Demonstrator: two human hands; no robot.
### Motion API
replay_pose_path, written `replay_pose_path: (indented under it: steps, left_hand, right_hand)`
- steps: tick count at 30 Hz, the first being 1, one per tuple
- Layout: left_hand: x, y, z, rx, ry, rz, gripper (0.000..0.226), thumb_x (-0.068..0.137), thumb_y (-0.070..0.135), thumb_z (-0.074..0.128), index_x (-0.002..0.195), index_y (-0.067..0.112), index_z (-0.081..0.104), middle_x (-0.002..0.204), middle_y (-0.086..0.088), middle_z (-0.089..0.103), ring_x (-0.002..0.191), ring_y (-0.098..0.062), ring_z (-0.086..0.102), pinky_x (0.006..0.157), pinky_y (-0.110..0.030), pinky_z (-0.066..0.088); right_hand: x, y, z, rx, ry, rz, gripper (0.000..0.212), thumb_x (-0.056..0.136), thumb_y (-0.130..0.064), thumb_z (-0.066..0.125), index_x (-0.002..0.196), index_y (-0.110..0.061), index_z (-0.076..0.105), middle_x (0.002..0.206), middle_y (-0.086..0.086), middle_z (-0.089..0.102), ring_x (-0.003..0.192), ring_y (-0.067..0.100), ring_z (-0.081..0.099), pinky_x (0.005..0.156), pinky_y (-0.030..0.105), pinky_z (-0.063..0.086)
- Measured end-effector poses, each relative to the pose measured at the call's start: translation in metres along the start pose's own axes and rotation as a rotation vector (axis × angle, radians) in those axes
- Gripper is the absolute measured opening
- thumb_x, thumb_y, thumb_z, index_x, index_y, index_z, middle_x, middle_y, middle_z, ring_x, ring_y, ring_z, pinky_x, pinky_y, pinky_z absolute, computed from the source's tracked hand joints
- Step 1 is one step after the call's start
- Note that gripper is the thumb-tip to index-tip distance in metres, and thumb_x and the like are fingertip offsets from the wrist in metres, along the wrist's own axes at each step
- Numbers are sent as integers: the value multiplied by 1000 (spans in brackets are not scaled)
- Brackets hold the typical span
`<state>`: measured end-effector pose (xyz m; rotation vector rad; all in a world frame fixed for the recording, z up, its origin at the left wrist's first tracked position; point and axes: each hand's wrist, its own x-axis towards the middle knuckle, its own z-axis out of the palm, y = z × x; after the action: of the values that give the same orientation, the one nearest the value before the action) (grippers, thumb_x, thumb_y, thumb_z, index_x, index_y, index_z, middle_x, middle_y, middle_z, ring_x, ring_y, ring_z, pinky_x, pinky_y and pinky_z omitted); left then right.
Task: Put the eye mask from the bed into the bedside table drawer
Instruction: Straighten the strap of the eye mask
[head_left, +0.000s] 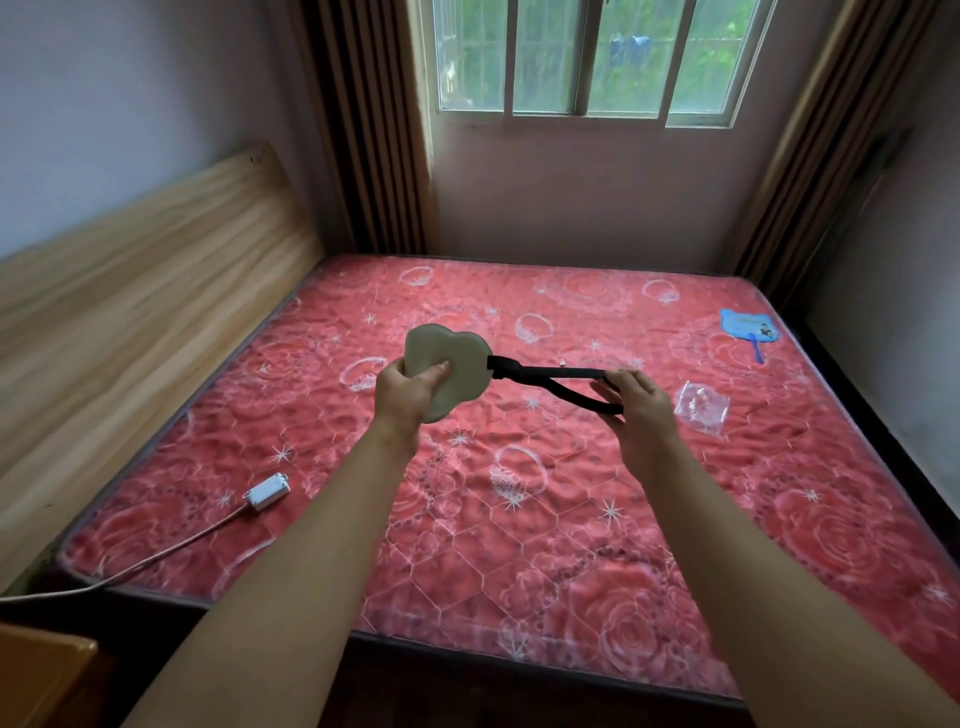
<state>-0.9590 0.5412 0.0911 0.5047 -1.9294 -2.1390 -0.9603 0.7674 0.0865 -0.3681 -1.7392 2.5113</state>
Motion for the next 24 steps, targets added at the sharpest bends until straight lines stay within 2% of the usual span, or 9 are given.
replay_pose_path:
  steps: [4, 8, 11, 13, 18, 22, 24]
  left_hand:
    - [1, -1, -17, 34, 87, 17, 30, 80, 10, 65, 107, -2, 57, 94, -14, 61, 82, -27, 59, 60, -28, 50]
    - [2, -3, -36, 92, 178, 31, 28, 80, 9, 65, 104, -2, 59, 86, -9, 61, 74, -23, 59, 45, -19, 51]
    - [8, -2, -55, 91, 288, 36, 28, 79, 7, 65, 103, -5, 61, 91, -12, 62, 80, -25, 58, 61, -29, 49]
    - [12, -1, -69, 55, 355, 34, 25, 79, 6, 65, 101, -5, 62, 90, -12, 61, 80, -25, 57, 65, -31, 47]
    - [17, 1, -95, 106, 313, 55, 23, 79, 11, 66, 97, -2, 63, 89, -11, 62, 80, -25, 58, 68, -32, 47]
    - [20, 8, -133, 58, 318, 38, 24, 77, 17, 69, 96, 4, 64, 77, -3, 63, 68, -17, 59, 56, -24, 48]
    - [19, 10, -158, 50, 333, 38, 18, 76, 19, 70, 89, 8, 65, 75, 0, 63, 68, -16, 60, 57, -25, 50]
  right_hand:
    - [1, 9, 2, -4, 51, 20, 25, 90, -9, 46, 67, -16, 50, 80, 0, 60, 80, 9, 60, 73, 28, 47]
    - [1, 24, 14, 0, 100, 67, 23, 91, -7, 45, 69, -16, 50, 79, 1, 60, 79, 11, 60, 80, 34, 48]
    - [3, 27, 27, 14, 120, 63, 23, 91, -6, 45, 69, -14, 50, 77, 3, 59, 78, 11, 59, 80, 33, 50]
    - [5, 30, 39, 26, 119, 51, 23, 90, -6, 46, 68, -12, 50, 76, 5, 58, 78, 14, 58, 77, 32, 52]
    - [2, 49, 90, -26, -98, 110, 21, 90, -6, 45, 71, -11, 51, 80, 7, 61, 82, 16, 62, 76, 33, 51]
    - [1, 65, 131, -72, -220, 179, 16, 90, -7, 46, 76, -11, 53, 84, 9, 63, 85, 22, 63, 78, 33, 51]
    - [1, 74, 150, -117, -281, 200, 15, 90, -7, 48, 77, -10, 55, 84, 9, 63, 84, 20, 63, 78, 33, 51]
